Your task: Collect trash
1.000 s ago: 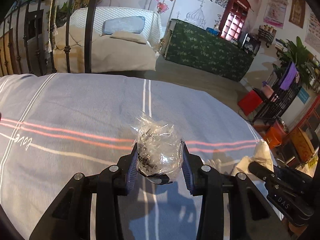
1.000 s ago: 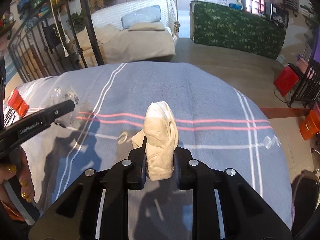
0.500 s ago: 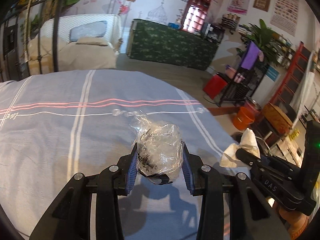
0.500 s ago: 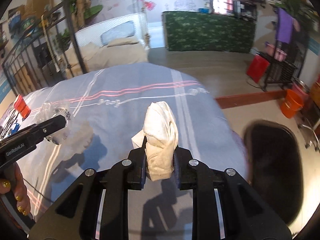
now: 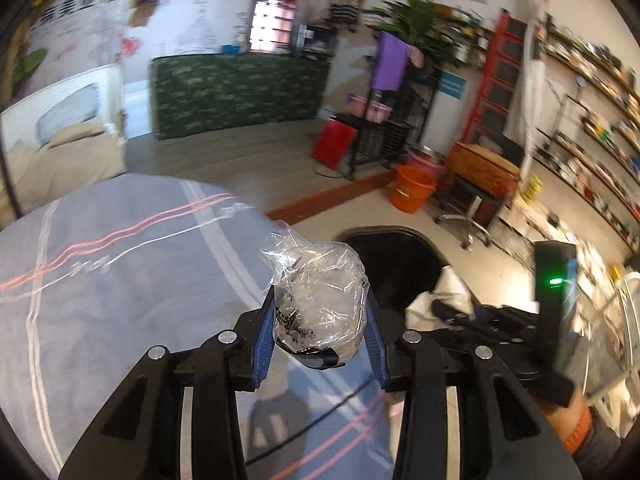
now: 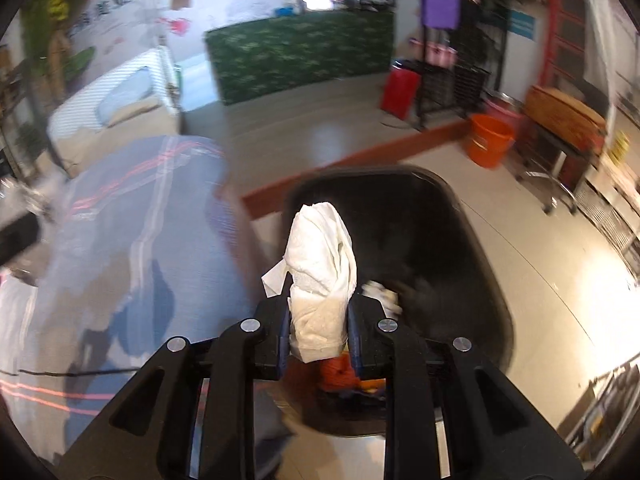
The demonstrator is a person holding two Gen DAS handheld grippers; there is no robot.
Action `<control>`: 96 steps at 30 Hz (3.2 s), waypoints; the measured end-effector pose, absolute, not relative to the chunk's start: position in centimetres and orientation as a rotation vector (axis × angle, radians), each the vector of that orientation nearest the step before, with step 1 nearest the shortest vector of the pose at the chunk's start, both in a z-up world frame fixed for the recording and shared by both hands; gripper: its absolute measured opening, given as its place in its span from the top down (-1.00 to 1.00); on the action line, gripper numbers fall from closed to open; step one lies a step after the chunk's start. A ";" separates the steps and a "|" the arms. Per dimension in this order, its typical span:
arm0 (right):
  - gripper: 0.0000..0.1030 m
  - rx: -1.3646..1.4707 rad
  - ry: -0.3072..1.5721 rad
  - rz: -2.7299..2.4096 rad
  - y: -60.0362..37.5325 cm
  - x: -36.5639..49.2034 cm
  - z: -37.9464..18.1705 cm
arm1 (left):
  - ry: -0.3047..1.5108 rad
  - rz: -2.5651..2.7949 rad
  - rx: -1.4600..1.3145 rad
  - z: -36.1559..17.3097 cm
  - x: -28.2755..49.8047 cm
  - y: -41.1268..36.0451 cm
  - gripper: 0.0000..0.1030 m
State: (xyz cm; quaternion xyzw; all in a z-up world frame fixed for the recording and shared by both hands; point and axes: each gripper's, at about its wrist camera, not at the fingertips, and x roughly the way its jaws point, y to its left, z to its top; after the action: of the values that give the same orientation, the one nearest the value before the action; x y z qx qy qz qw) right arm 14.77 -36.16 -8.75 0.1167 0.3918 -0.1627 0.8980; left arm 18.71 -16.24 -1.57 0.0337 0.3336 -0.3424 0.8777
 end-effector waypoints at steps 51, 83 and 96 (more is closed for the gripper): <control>-0.89 0.248 0.573 -0.523 -34.1 6.8 -6.1 | 0.544 -0.573 0.179 -2.0 13.4 -15.1 -0.89; -0.89 -0.010 0.260 -0.341 -14.5 -1.7 -1.2 | 0.304 -0.176 -0.049 -0.1 3.1 2.2 -0.89; -0.89 0.026 0.262 -0.359 -15.9 -2.2 -1.1 | 0.280 -0.162 -0.070 0.1 2.5 2.6 -0.89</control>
State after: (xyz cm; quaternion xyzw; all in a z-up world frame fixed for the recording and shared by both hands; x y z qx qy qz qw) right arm -2.16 -15.88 -1.06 0.0128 0.1299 -0.1782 0.9753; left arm 2.51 2.57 0.05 -0.0346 0.1394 -0.0806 0.9863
